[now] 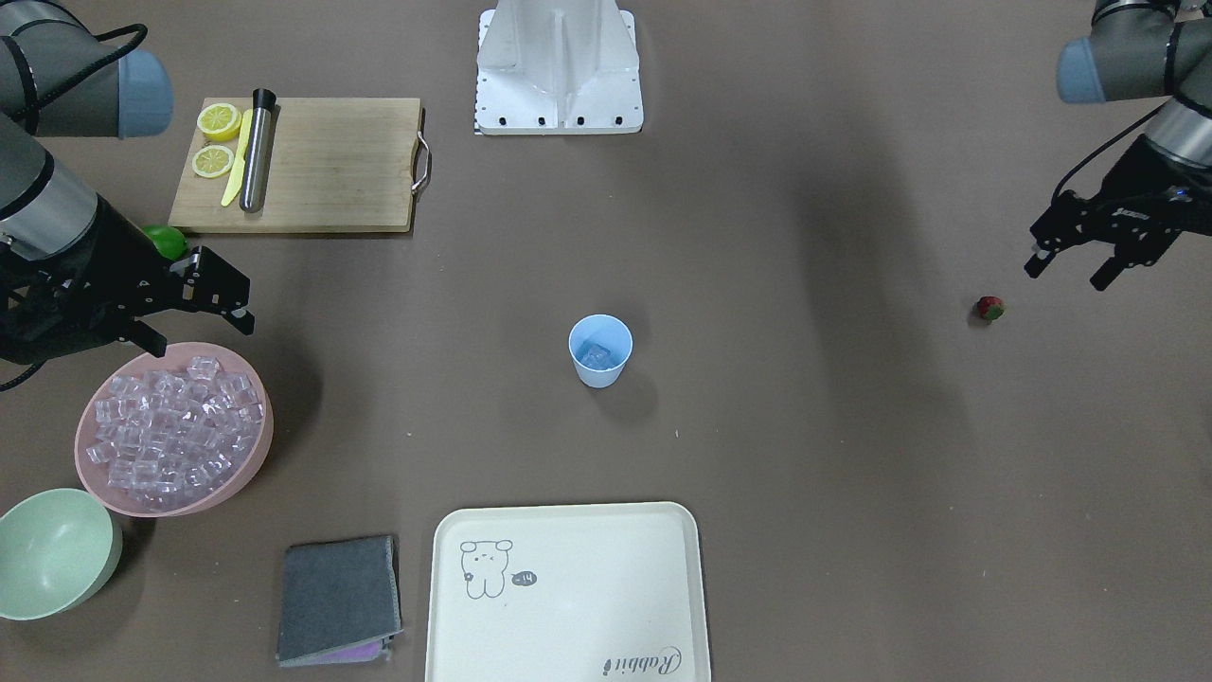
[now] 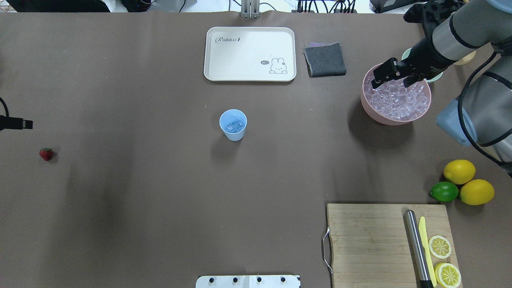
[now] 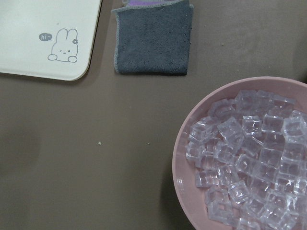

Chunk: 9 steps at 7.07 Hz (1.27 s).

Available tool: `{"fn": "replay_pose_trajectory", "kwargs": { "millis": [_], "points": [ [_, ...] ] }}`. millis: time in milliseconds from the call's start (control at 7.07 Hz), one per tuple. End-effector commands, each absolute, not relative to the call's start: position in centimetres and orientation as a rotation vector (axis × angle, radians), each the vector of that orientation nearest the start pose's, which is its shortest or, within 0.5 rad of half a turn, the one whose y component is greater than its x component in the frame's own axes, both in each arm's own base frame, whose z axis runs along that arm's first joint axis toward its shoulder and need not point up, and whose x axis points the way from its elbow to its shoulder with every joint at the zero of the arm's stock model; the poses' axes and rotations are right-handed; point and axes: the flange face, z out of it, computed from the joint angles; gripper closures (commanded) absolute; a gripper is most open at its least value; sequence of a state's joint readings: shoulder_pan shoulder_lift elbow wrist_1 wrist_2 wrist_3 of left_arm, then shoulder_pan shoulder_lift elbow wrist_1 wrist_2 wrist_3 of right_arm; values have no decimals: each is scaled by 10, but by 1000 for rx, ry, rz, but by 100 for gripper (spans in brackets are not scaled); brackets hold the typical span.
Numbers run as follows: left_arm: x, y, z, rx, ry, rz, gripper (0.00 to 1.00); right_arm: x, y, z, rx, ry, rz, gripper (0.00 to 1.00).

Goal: Put ice and strawberries in cup
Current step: 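Grasp the red strawberry with the left gripper while the right gripper hovers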

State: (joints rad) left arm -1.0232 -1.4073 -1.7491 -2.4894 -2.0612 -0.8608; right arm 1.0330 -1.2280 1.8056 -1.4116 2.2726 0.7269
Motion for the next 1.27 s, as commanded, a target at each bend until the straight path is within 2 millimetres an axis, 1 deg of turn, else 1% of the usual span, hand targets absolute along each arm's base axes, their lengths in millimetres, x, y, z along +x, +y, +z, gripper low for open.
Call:
{"fn": "replay_pose_trajectory", "kwargs": {
  "millis": [0,141,424,566,707,848,990,1131],
  "points": [
    [225,-417,565,396,871,-67,2,-242,-546,344,175,-947,-89,1],
    [235,-418,578,380,852,-60,2,-242,-546,344,175,-947,-89,1],
    [234,-416,593,366,833,-51,2,-242,-546,345,175,-946,-85,1],
    [234,-416,604,363,830,-52,2,-243,-546,345,173,-945,-86,1],
    [234,-415,622,364,829,-51,3,-243,-546,345,174,-944,-87,1],
    [234,-415,635,376,844,-47,3,-243,-546,345,176,-945,-88,1],
    [234,-414,635,383,852,-47,5,-243,-545,343,177,-946,-87,1],
    [234,-413,632,384,856,-45,17,-243,-545,344,177,-945,-88,1]
  ]
}}
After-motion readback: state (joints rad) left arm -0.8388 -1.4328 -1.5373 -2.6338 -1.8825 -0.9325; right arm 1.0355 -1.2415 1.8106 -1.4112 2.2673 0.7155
